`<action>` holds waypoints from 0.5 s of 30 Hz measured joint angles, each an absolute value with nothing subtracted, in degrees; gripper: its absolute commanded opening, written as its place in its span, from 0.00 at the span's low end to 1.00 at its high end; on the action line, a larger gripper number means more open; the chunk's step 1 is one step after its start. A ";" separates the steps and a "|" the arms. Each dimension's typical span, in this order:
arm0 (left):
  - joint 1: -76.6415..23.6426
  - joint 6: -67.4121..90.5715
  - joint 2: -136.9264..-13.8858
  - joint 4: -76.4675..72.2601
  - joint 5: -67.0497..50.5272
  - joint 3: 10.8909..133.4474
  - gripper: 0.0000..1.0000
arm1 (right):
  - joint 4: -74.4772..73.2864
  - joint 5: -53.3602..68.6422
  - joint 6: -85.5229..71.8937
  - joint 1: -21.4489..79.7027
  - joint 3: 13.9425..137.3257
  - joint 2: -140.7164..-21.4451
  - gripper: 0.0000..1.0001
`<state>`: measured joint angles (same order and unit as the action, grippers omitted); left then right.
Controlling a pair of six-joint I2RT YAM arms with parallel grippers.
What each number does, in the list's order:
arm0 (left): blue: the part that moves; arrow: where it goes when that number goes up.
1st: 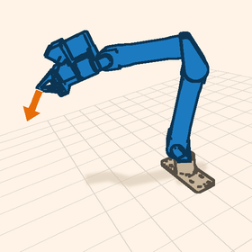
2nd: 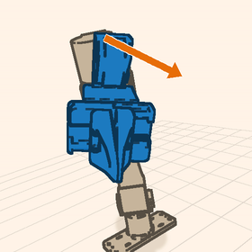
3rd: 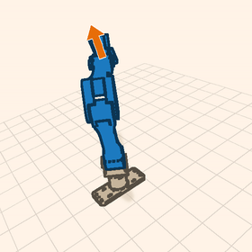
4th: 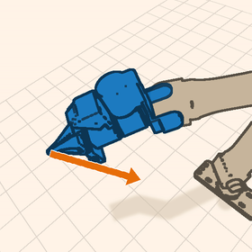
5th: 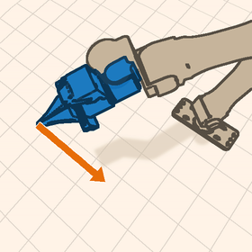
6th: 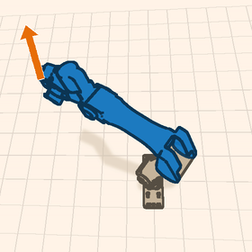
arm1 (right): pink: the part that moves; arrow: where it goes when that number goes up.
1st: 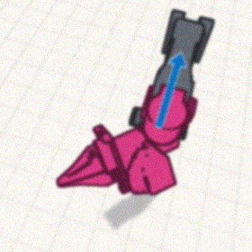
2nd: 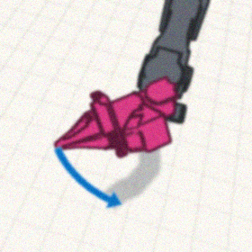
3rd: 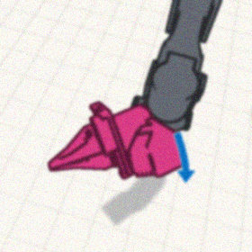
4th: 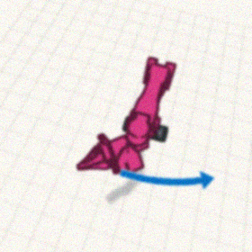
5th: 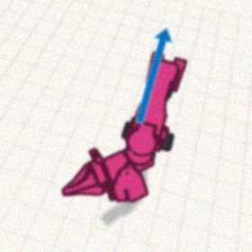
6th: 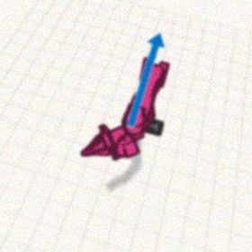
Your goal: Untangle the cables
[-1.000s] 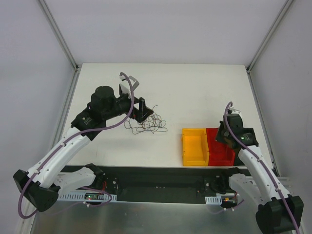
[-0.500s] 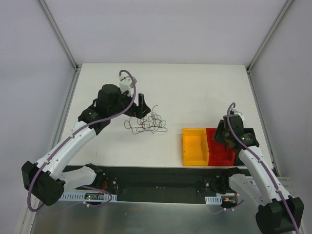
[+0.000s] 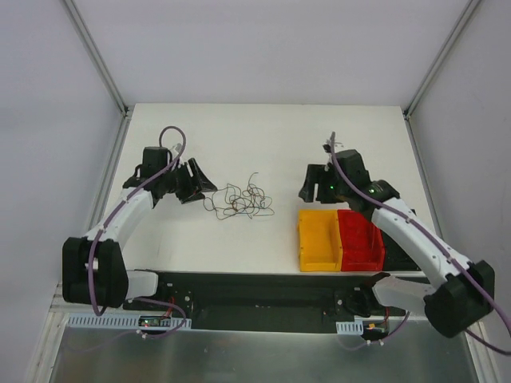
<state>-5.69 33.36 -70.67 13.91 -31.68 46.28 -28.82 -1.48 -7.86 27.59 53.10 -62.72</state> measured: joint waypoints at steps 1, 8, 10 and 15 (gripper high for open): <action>-5.15 34.04 -72.55 13.76 -32.45 46.78 0.41 | -27.05 1.21 -8.03 28.69 54.52 -65.30 0.73; -3.64 35.68 -88.71 11.18 -33.93 51.96 0.44 | -18.50 13.19 -11.11 37.08 58.57 -77.69 0.73; -3.66 35.62 -90.74 11.00 -33.93 52.16 0.44 | -17.87 14.37 -11.49 39.13 58.74 -78.89 0.73; -3.66 35.62 -94.94 10.15 -34.35 52.03 0.24 | -16.86 15.44 -12.21 40.36 58.74 -79.31 0.73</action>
<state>-3.66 35.62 -94.94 10.15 -34.35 52.03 -16.86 15.44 -12.21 40.36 58.74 -79.31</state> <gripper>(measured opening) 0.389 0.730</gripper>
